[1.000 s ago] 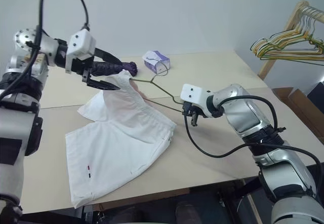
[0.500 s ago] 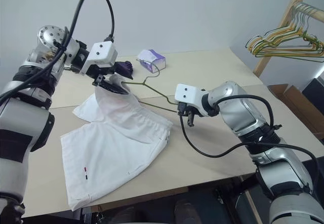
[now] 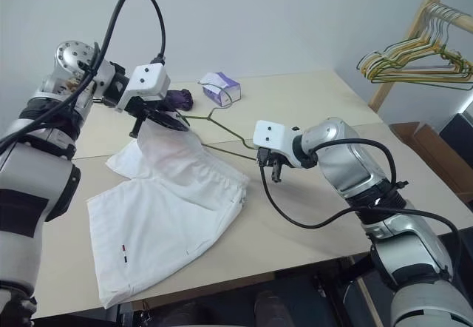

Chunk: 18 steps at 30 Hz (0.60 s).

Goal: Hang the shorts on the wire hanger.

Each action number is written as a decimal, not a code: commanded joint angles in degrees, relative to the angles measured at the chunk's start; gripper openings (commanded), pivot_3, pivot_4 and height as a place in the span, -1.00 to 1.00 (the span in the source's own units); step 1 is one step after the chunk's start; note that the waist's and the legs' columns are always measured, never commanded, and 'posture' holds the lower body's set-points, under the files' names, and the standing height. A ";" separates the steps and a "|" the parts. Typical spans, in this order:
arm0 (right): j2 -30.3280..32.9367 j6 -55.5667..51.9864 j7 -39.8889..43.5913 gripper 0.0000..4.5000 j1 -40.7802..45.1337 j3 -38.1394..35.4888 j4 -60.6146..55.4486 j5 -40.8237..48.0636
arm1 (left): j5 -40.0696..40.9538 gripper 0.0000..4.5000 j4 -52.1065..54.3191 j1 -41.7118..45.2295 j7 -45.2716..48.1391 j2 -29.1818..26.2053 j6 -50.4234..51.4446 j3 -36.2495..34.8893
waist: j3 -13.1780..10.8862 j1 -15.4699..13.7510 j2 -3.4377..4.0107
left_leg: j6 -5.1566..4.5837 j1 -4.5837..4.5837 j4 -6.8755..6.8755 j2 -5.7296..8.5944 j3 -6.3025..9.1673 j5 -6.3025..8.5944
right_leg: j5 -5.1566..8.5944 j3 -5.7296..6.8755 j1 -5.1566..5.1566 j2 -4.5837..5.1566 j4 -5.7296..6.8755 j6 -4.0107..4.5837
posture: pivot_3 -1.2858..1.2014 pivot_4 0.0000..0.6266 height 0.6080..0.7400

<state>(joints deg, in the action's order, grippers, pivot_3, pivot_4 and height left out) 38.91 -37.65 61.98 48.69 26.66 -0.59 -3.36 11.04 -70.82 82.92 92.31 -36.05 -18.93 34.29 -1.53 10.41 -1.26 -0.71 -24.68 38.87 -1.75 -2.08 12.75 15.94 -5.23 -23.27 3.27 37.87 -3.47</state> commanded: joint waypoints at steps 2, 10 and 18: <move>-1.67 4.91 -4.15 -1.00 -0.01 -3.53 1.33 -0.68 | -2.54 -0.98 -1.03 2.69 0.19 -0.28 -2.11 -4.43 | 0.00 0.06 0.00 | 0.00 0.01 0.01 0.01 0.00 0.00 | 0.00 0.00 0.00 0.00 0.01 0.00 | -0.11 -1.00 1.00; -1.43 2.15 -7.36 -0.11 -2.40 -10.60 2.78 2.06 | -9.01 -0.98 -2.53 1.83 0.19 -0.36 -4.18 -8.81 | 0.00 0.07 0.00 | 0.00 0.00 0.03 0.04 0.03 0.00 | 0.00 0.01 0.01 0.03 0.06 -0.01 | -0.12 -1.00 1.00; 0.68 -3.65 -12.56 0.93 -5.72 -25.66 -1.15 8.40 | -13.74 -0.98 -3.29 1.83 -2.71 0.54 -3.86 -14.06 | 0.00 0.22 0.00 | 0.00 0.01 0.03 0.05 0.04 0.00 | 0.00 0.01 0.02 0.04 0.09 0.00 | -0.13 -1.00 1.00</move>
<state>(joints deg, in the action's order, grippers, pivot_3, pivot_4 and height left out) 38.65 -39.64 50.29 42.86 5.80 1.60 2.64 -2.25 -74.44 83.19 90.61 -35.05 -22.49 21.99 -1.53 10.63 -1.26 -0.71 -24.67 38.90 -1.70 -2.02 12.75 15.94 -5.22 -23.25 3.32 37.97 -3.48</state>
